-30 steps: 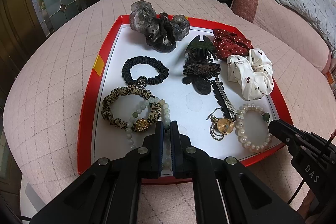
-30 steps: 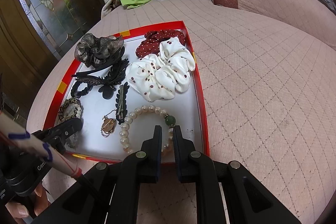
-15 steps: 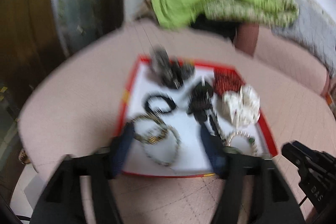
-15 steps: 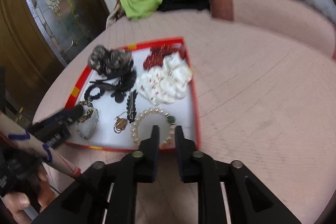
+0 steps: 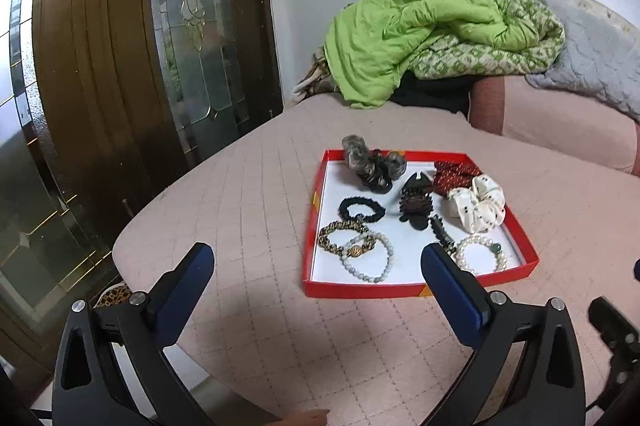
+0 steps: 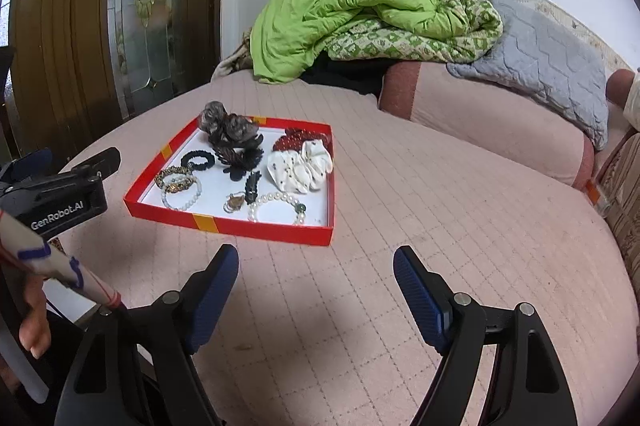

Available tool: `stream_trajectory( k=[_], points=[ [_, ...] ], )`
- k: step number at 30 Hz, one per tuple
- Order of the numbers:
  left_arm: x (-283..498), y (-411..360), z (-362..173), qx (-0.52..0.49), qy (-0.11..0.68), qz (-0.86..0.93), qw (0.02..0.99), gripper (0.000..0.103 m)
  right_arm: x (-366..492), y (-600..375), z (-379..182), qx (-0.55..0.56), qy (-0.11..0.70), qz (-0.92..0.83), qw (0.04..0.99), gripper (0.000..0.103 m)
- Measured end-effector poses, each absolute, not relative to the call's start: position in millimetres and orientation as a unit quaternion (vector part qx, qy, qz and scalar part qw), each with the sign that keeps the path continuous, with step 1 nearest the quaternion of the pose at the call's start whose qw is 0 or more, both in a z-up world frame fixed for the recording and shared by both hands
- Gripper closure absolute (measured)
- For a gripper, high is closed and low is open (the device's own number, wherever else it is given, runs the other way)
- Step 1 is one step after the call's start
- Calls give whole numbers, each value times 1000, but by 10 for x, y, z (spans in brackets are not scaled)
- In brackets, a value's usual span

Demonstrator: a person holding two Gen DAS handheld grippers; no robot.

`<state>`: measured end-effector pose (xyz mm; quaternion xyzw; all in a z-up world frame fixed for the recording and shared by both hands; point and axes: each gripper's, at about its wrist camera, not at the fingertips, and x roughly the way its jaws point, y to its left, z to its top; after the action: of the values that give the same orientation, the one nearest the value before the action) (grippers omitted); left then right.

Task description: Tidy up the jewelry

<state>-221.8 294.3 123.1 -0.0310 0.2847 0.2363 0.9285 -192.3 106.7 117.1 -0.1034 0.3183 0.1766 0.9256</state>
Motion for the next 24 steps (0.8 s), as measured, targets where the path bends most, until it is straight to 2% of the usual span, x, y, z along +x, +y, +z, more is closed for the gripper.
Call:
stream_trajectory(
  k=[24],
  points=[
    [-2226,3004,1181,-49,291,236,926,0,-1951,1137,1139,-111,323,188,921,19]
  ],
)
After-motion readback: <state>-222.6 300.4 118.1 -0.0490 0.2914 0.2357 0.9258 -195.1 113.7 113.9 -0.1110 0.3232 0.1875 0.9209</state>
